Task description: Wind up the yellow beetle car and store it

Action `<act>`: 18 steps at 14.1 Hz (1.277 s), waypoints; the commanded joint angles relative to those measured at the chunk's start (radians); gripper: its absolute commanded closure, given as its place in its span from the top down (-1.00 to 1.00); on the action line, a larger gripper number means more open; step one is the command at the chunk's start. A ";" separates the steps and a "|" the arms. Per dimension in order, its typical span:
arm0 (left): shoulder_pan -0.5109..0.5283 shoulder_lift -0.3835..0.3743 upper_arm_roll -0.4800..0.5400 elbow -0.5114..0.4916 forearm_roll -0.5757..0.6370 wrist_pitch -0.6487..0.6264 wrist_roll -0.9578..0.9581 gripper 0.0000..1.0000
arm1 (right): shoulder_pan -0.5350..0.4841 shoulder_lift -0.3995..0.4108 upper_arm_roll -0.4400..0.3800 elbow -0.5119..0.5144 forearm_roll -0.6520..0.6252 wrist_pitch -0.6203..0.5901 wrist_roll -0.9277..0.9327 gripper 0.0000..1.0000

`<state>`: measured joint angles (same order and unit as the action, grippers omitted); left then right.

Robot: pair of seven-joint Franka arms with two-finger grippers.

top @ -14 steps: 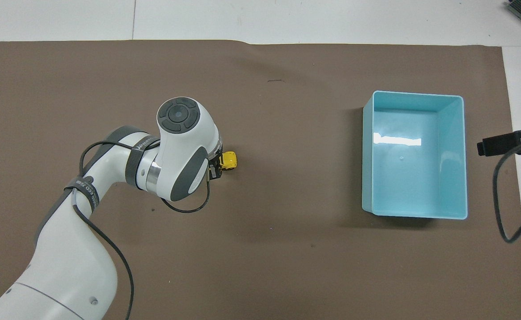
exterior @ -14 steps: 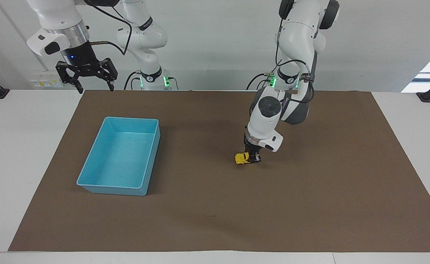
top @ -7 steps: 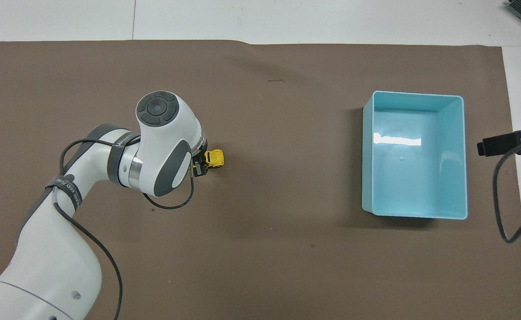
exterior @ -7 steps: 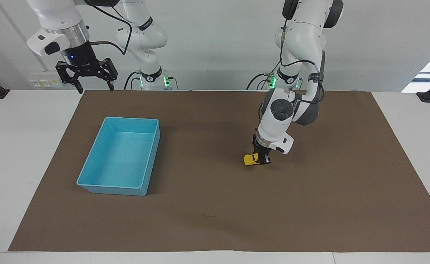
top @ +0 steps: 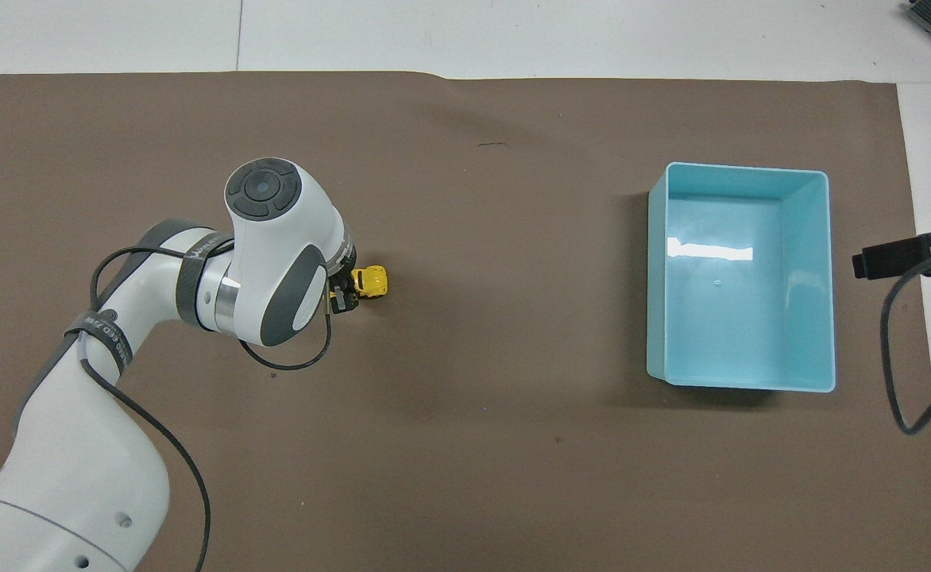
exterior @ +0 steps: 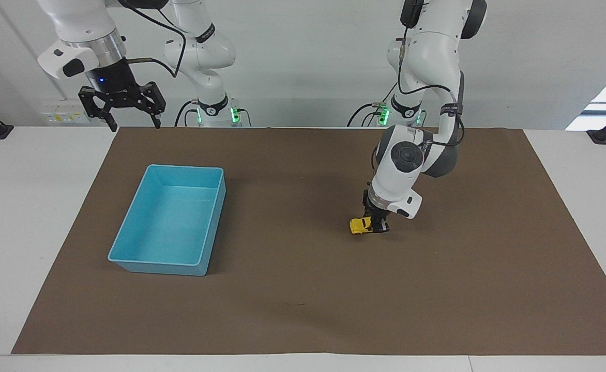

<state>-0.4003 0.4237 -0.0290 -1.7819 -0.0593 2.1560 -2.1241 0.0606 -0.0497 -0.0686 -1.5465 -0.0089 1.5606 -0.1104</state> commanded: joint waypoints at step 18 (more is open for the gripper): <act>0.064 -0.100 0.009 0.013 0.033 -0.038 0.136 1.00 | -0.004 -0.012 -0.002 -0.006 0.017 -0.004 0.015 1.00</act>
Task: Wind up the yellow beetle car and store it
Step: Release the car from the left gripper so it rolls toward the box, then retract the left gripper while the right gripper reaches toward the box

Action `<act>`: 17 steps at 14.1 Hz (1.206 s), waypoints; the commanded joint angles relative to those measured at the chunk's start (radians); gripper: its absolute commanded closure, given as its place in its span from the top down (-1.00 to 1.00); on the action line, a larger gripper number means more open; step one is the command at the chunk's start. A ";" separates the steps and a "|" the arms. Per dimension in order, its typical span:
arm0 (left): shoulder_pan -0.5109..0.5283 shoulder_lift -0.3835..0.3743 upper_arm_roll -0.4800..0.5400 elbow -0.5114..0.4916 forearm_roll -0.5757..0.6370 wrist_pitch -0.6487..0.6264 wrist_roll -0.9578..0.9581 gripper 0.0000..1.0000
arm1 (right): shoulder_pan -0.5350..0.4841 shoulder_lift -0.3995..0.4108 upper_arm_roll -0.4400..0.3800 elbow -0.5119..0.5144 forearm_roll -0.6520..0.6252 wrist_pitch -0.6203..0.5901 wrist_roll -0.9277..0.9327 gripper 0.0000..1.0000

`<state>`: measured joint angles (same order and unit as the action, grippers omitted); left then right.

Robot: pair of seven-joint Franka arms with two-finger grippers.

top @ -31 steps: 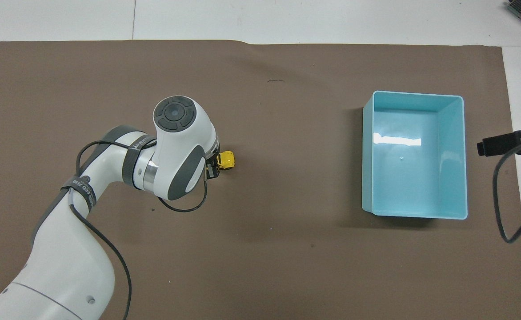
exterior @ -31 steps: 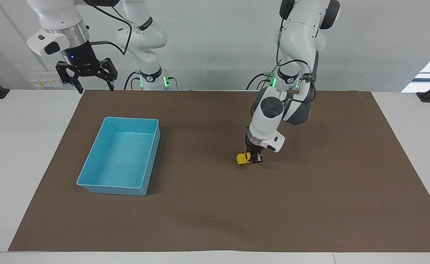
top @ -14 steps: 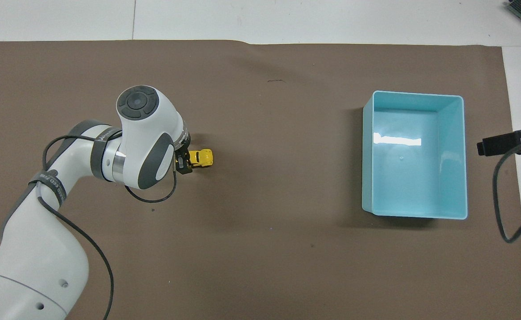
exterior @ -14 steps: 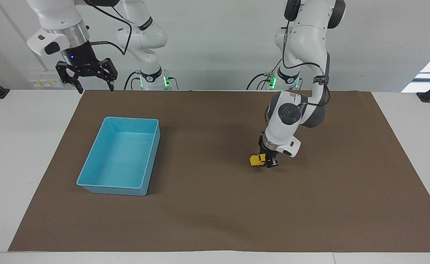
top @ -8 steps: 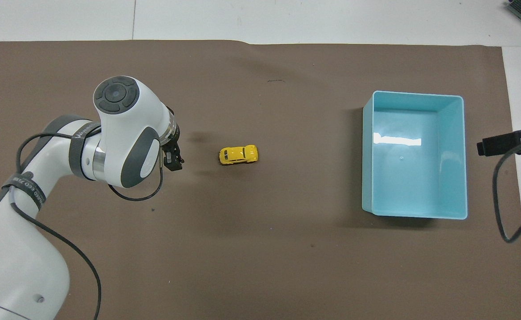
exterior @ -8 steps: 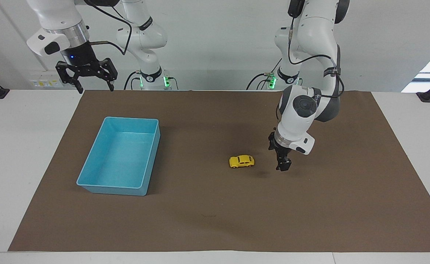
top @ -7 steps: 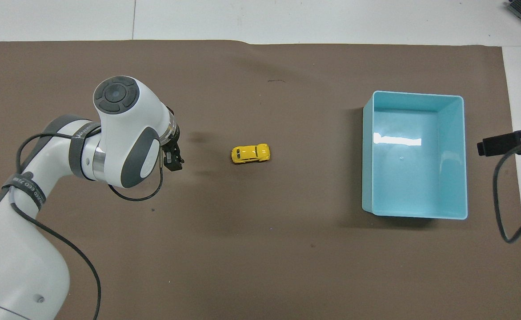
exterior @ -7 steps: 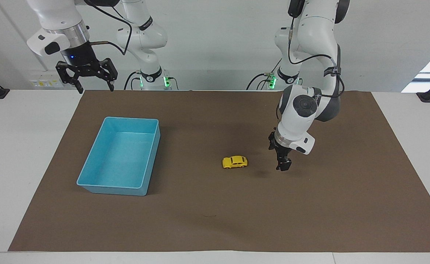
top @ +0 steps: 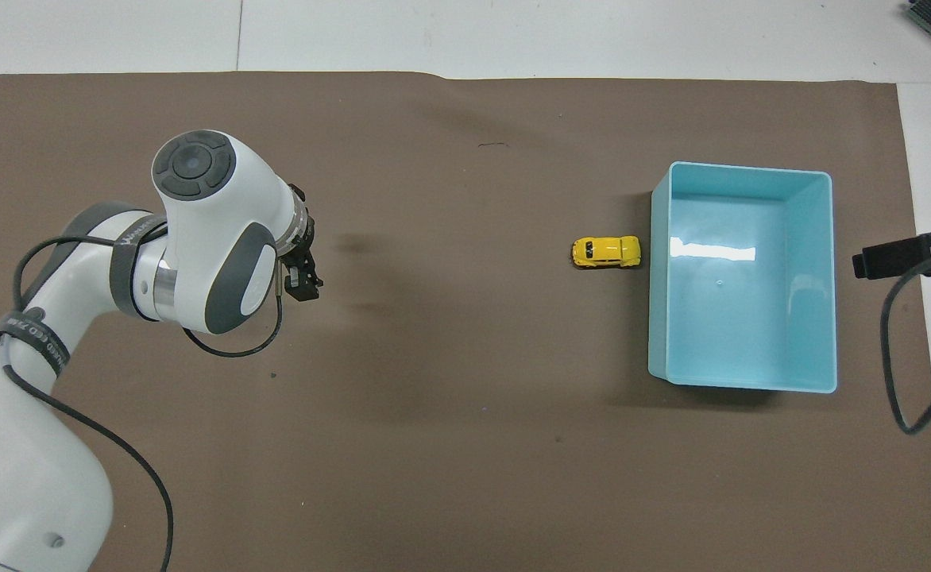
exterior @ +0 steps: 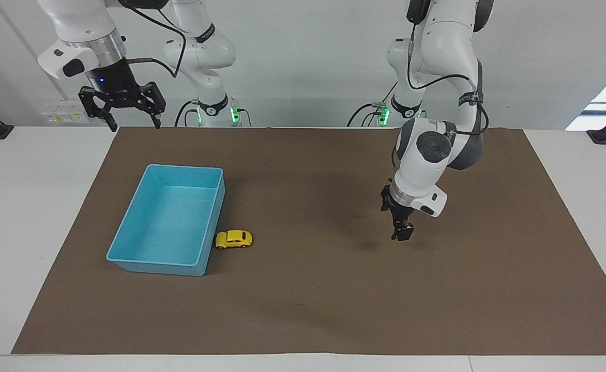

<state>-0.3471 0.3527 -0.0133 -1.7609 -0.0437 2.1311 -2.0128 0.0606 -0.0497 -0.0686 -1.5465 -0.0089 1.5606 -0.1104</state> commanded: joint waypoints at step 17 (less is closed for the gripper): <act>0.138 -0.219 -0.007 -0.009 0.047 -0.140 0.695 1.00 | -0.013 -0.022 0.023 -0.015 0.058 -0.019 -0.176 1.00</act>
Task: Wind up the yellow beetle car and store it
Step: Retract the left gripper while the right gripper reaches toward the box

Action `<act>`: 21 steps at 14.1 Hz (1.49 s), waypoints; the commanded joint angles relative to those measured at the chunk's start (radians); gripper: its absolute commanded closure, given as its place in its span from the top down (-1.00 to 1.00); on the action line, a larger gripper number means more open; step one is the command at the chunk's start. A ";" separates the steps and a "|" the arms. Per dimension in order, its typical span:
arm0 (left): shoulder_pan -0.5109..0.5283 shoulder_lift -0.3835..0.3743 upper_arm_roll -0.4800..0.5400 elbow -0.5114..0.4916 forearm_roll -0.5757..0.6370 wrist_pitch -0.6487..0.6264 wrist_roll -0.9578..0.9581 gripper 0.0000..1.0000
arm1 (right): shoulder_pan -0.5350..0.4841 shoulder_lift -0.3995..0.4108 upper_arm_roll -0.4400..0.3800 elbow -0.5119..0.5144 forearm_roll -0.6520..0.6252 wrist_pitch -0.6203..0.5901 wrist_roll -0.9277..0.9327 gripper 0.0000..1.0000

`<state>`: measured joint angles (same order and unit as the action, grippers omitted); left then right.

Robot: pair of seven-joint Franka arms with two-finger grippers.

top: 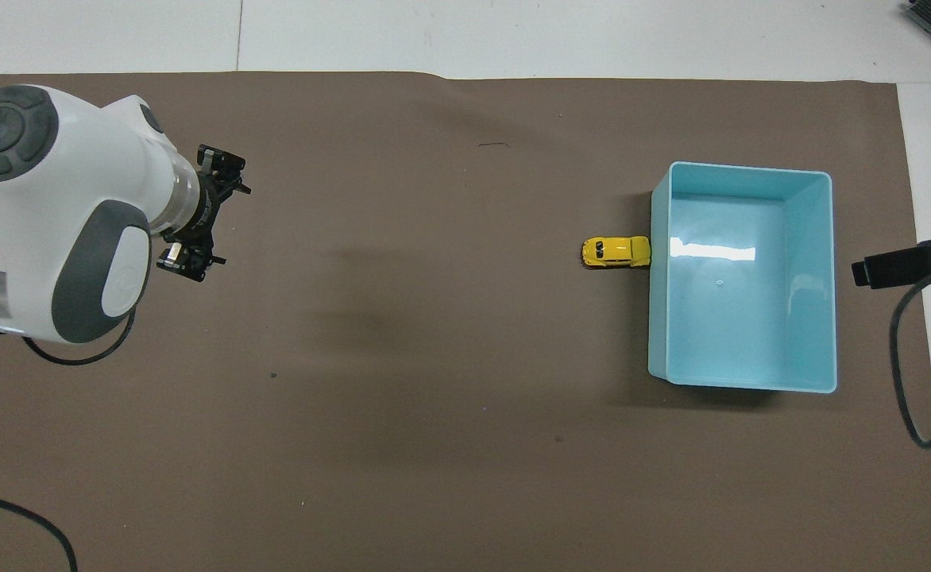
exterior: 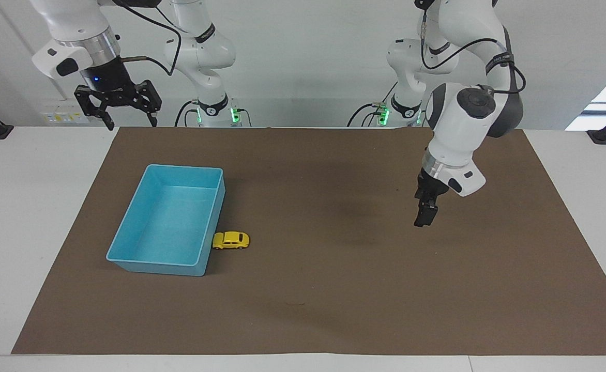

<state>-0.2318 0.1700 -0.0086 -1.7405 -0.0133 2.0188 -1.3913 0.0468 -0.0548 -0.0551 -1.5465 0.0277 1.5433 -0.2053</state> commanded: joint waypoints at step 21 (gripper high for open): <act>0.151 -0.201 -0.011 0.009 0.018 -0.327 1.338 1.00 | 0.074 0.203 0.058 0.029 -0.003 0.113 -0.974 1.00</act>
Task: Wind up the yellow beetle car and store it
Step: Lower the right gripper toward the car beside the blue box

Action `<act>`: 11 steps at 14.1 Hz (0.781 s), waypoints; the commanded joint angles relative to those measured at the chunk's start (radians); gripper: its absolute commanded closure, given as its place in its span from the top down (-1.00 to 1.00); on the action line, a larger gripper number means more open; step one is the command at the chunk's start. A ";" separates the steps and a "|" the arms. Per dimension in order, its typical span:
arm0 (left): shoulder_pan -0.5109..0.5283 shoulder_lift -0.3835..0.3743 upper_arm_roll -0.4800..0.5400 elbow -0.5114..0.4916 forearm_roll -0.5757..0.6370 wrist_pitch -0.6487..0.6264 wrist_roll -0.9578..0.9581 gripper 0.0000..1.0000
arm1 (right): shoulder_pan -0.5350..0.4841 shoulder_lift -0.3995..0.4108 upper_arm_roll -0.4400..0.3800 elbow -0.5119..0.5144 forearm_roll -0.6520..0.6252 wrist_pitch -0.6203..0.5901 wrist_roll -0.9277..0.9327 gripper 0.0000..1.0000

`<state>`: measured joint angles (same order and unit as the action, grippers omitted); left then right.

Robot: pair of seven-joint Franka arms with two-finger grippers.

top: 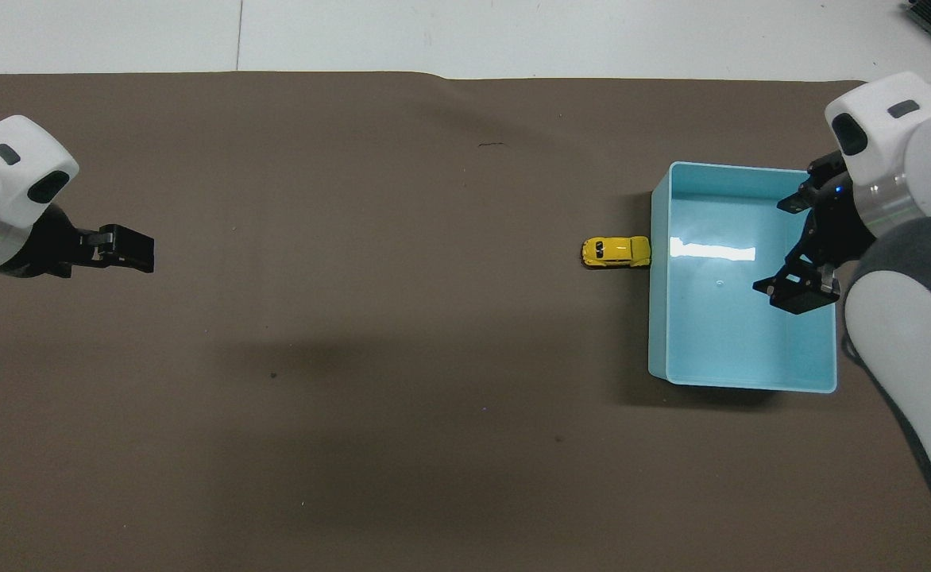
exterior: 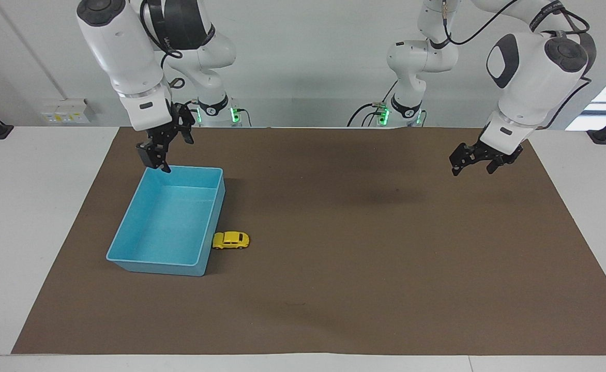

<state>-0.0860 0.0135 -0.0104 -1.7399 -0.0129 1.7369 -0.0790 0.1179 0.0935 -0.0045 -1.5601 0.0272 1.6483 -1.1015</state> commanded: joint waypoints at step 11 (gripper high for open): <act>0.006 -0.113 -0.011 0.072 0.007 -0.183 0.030 1.00 | 0.059 0.212 0.015 0.115 -0.015 0.070 -0.189 1.00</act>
<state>-0.0862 -0.1025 -0.0209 -1.6742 -0.0129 1.5626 -0.0562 0.1880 0.2776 0.0015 -1.4752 0.0189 1.7125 -1.2611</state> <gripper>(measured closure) 0.000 0.000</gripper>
